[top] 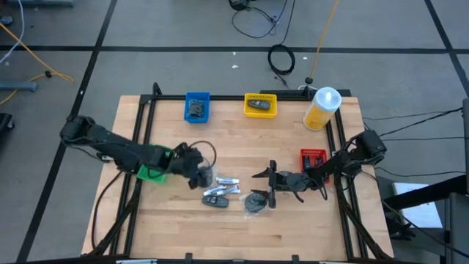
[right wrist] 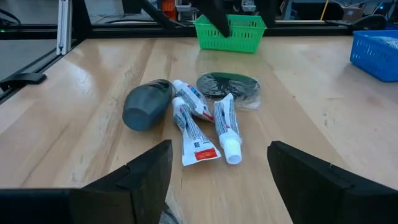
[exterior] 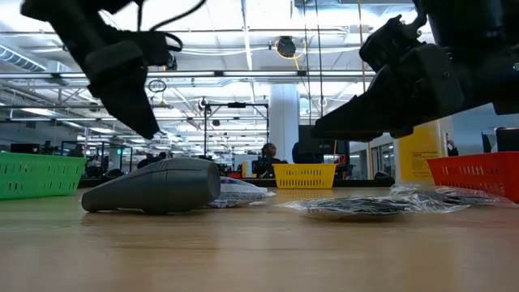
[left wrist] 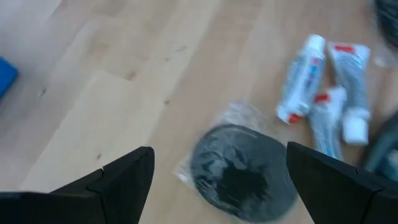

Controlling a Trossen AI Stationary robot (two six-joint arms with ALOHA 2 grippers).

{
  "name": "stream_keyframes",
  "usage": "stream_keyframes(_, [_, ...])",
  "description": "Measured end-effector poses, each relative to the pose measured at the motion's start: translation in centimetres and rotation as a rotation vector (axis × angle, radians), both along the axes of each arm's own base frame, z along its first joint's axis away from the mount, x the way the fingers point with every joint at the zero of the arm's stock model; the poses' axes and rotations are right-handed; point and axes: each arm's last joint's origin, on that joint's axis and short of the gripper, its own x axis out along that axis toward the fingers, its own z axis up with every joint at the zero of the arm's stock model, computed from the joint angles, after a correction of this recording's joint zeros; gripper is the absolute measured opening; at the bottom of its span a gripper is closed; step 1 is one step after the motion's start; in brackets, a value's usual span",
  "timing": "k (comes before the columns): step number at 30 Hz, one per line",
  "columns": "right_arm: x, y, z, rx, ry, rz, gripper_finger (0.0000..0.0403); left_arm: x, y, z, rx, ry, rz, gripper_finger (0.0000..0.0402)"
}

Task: Pick & Place Travel size toiletries
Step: Put the black hairbrush into the blue bin

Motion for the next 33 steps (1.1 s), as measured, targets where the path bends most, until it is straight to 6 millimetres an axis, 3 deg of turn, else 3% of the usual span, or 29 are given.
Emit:
stream_keyframes(5, [0.0,0.1,0.0,0.025,-0.001,-0.003,0.0254,0.8,2.7,-0.4,-0.151,0.026,0.018,0.0331])
stream_keyframes(16, [-0.1,0.2,-0.2,0.018,0.018,0.002,0.0254,2.1,6.6,-3.4,-0.209,0.130,0.102,0.0270])
stream_keyframes(25, [-0.1,0.2,-0.3,0.016,0.027,0.002,0.0254,2.7,6.4,-5.8,-0.281,0.232,-0.068,0.0212])
stream_keyframes(33, [-0.2,0.2,-0.4,0.028,0.036,-0.002,0.0254,3.4,5.5,-6.9,-0.214,0.261,-0.246,0.0114])
